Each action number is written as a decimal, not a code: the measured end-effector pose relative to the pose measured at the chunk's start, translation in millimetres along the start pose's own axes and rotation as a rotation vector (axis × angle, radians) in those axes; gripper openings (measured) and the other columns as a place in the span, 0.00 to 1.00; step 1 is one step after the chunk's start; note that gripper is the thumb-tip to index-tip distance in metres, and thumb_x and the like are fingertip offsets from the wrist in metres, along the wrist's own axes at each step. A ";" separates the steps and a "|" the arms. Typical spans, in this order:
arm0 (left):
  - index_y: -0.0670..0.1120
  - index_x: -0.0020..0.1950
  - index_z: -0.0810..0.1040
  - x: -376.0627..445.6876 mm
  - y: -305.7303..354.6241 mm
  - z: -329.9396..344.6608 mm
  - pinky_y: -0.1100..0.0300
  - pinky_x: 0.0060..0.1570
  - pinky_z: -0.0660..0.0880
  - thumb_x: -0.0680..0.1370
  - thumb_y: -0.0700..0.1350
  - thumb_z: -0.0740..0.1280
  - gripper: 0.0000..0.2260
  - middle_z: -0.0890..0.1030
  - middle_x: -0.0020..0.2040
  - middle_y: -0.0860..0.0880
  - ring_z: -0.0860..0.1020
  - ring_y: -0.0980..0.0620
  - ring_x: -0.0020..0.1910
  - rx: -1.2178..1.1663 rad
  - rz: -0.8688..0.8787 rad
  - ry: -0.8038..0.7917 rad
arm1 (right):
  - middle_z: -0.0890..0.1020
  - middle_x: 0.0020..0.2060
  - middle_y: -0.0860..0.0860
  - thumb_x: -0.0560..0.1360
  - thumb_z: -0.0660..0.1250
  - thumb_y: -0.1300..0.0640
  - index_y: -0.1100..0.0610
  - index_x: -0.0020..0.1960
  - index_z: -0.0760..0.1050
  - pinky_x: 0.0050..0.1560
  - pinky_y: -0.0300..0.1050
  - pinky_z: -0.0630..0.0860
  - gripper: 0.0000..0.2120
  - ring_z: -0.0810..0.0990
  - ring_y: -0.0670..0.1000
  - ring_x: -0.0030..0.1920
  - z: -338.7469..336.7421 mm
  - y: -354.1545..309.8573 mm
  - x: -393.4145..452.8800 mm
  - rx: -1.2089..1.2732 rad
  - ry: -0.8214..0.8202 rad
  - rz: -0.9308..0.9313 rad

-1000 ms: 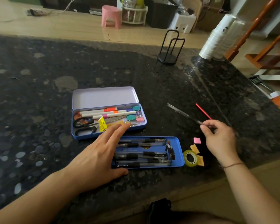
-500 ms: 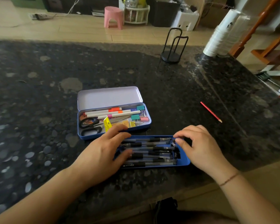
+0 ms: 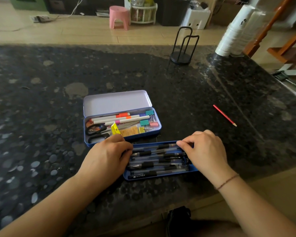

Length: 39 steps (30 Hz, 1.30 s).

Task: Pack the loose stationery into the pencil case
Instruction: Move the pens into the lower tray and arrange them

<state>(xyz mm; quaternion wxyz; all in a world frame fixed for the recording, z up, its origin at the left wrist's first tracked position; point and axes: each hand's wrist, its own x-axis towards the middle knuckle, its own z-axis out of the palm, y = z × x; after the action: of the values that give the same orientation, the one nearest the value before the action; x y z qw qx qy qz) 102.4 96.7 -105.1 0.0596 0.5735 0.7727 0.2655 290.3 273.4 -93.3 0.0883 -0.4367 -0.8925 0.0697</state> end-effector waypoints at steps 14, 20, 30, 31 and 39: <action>0.48 0.50 0.83 1.7 0.8 -4.6 0.53 0.39 0.79 0.73 0.43 0.70 0.07 0.79 0.44 0.52 0.79 0.53 0.39 -0.041 -0.007 0.017 | 0.79 0.34 0.41 0.71 0.71 0.46 0.45 0.39 0.80 0.37 0.38 0.67 0.04 0.75 0.44 0.44 -3.0 -7.3 -0.8 0.185 -0.070 0.050; 0.49 0.49 0.83 1.6 -0.1 -9.0 0.56 0.38 0.79 0.71 0.43 0.72 0.08 0.78 0.44 0.54 0.77 0.56 0.37 -0.067 -0.009 -0.029 | 0.76 0.32 0.40 0.73 0.69 0.44 0.44 0.42 0.83 0.44 0.46 0.74 0.06 0.74 0.46 0.44 -10.5 -1.7 -3.0 0.154 -0.097 0.037; 0.49 0.46 0.84 2.2 0.3 -6.1 0.55 0.39 0.79 0.70 0.41 0.72 0.07 0.78 0.43 0.54 0.77 0.55 0.38 -0.058 -0.019 -0.030 | 0.76 0.33 0.40 0.72 0.69 0.43 0.45 0.41 0.81 0.43 0.43 0.62 0.06 0.72 0.44 0.45 -6.8 -15.6 -6.0 0.091 -0.063 0.041; 0.49 0.45 0.84 2.5 0.4 -5.5 0.55 0.38 0.79 0.70 0.41 0.72 0.06 0.78 0.43 0.54 0.77 0.55 0.37 -0.062 -0.025 -0.024 | 0.76 0.33 0.40 0.72 0.69 0.42 0.44 0.41 0.80 0.42 0.43 0.64 0.07 0.72 0.45 0.44 -5.8 -15.7 -5.6 0.070 -0.053 0.038; 0.48 0.48 0.84 2.8 1.5 -4.1 0.57 0.39 0.79 0.70 0.41 0.72 0.08 0.78 0.43 0.54 0.76 0.56 0.36 -0.060 -0.034 -0.024 | 0.79 0.36 0.41 0.72 0.67 0.40 0.45 0.41 0.80 0.45 0.44 0.66 0.10 0.75 0.45 0.47 -3.6 -15.8 -2.0 0.030 -0.099 0.072</action>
<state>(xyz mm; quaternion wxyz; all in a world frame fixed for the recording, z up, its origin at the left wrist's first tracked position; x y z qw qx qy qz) 101.2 98.2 -100.3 0.0907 0.5615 0.7731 0.2806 280.2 262.3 -86.8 0.0481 -0.4633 -0.8783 0.1077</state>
